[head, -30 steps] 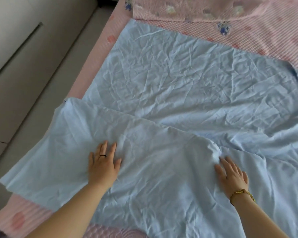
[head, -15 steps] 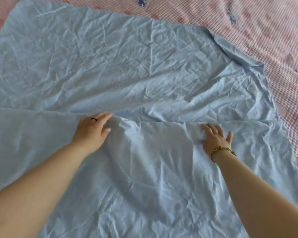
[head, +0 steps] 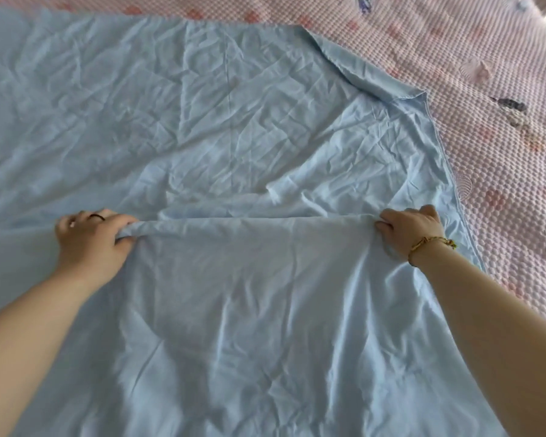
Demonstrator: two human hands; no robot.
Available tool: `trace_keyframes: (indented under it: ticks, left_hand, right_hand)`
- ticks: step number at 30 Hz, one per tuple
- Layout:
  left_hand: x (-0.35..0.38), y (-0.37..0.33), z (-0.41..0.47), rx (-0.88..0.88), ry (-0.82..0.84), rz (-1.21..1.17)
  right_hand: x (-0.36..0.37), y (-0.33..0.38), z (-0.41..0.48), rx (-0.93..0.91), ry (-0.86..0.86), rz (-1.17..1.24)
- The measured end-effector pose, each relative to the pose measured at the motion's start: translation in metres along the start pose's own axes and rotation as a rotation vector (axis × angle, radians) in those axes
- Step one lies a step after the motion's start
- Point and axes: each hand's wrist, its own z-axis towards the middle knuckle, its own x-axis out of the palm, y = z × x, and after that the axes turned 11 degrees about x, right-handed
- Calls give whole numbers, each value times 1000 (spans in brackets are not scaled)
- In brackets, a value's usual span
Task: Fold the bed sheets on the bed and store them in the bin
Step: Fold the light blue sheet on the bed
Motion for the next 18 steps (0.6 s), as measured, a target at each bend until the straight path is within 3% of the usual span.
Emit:
trace_keyframes:
  ticks: [4, 6, 7, 9, 13, 18]
  left_hand:
    - [15, -14, 13, -85, 214, 53]
    - [22, -15, 11, -98, 232, 57]
    - [23, -14, 10, -114, 228, 76]
    - [26, -19, 7, -129, 151, 72]
    - [40, -53, -6, -5, -79, -28]
    - [54, -88, -4, -64, 181, -33]
  right_hand:
    - [10, -26, 4, 186, 62, 403]
    - [18, -45, 8, 320, 110, 784]
    - [24, -53, 8, 358, 108, 844]
    - [34, -67, 10, 361, 135, 599]
    - [37, -67, 20, 166, 184, 26]
    - [15, -80, 28, 127, 111, -371]
